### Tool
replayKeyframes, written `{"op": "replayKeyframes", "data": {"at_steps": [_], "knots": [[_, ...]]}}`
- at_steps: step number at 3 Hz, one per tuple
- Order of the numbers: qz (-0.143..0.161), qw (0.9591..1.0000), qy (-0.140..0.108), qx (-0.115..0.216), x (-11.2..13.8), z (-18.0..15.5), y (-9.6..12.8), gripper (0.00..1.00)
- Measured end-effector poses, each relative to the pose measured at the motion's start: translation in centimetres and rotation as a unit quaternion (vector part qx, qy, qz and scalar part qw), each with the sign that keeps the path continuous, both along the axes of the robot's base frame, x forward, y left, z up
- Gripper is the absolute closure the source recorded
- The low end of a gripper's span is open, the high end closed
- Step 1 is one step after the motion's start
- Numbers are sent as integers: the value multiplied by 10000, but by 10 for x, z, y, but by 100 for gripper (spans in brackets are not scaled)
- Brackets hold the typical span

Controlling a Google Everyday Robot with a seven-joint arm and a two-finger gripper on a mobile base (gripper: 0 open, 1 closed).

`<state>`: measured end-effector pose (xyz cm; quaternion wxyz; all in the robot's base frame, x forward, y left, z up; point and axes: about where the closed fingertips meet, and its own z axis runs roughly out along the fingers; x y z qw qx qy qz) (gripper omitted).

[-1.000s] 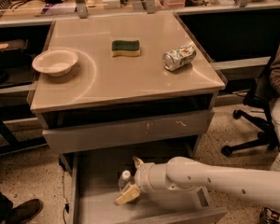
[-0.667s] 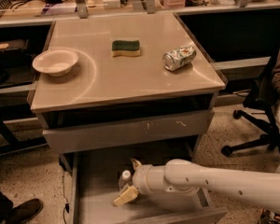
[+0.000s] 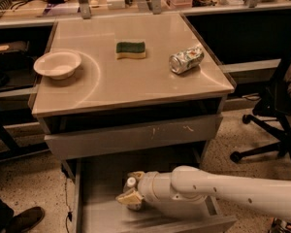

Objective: Pick blue plastic bottle from middle drawer and place on counter

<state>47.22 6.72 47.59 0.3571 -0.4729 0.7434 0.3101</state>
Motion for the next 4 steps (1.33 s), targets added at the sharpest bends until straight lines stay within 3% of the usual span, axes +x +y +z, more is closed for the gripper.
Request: {"op": "replayKeyframes", "data": {"at_steps": [2, 3, 4], "knots": [[0, 10000, 0, 0, 0, 0, 0, 84], [-54, 9999, -94, 5, -2, 13, 3, 100], [-266, 9992, -293, 13, -4, 44, 6, 100]]}}
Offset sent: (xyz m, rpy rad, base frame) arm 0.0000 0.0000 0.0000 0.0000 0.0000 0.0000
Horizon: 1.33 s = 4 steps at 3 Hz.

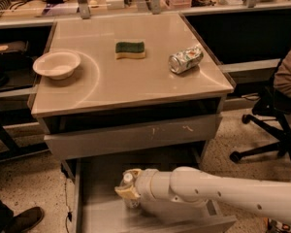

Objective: Pick blue plastic bottle from middle drawer and place on counter

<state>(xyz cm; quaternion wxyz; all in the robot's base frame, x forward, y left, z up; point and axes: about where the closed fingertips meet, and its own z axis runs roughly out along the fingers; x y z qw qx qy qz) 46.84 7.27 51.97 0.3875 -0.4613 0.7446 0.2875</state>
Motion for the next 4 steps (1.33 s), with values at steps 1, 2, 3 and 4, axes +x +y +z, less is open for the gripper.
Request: {"op": "replayKeyframes", "data": {"at_steps": [1, 2, 3, 4], "knots": [[-294, 9995, -116, -43, -2, 37, 2, 100], [-538, 9982, -177, -205, 0, 74, 1, 100], [-705, 9966, -239, -346, 5, 110, 0, 100], [-699, 9949, -486, -533, 13, 154, 3, 100]]}}
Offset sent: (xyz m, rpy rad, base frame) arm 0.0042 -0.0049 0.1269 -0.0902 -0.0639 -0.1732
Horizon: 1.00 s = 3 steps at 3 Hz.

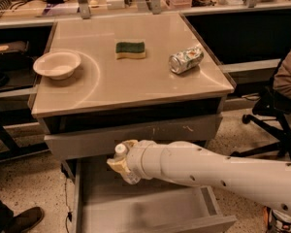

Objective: Pick blue plastic bottle from middle drawer and place on counter

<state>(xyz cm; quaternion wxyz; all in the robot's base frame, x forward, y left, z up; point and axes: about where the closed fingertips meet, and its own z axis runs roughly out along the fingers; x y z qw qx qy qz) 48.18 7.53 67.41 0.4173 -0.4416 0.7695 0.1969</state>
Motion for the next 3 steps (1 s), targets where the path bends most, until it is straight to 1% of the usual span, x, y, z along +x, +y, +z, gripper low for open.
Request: {"op": "replayKeyframes", "data": {"at_steps": [2, 3], "knots": [[40, 9998, -174, -81, 3, 23, -1, 100], [85, 9989, -468, -3, 12, 77, -2, 100]]}}
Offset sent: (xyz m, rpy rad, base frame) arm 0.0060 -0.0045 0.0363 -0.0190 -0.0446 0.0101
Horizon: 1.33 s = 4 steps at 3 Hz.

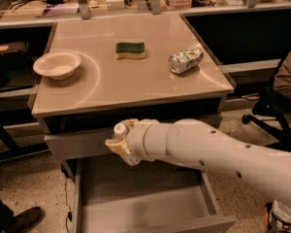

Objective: Pick blue plastic bottle from middle drawer and place on counter

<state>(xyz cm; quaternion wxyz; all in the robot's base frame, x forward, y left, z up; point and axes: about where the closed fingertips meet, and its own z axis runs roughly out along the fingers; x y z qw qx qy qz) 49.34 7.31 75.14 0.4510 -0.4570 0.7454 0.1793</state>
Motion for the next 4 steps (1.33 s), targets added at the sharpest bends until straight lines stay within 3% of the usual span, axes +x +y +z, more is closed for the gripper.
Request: {"op": "replayKeyframes", "data": {"at_steps": [2, 4], "knots": [[90, 9989, -455, 18, 31, 104, -6, 100], [89, 9972, -725, -128, 53, 172, -15, 100]]}}
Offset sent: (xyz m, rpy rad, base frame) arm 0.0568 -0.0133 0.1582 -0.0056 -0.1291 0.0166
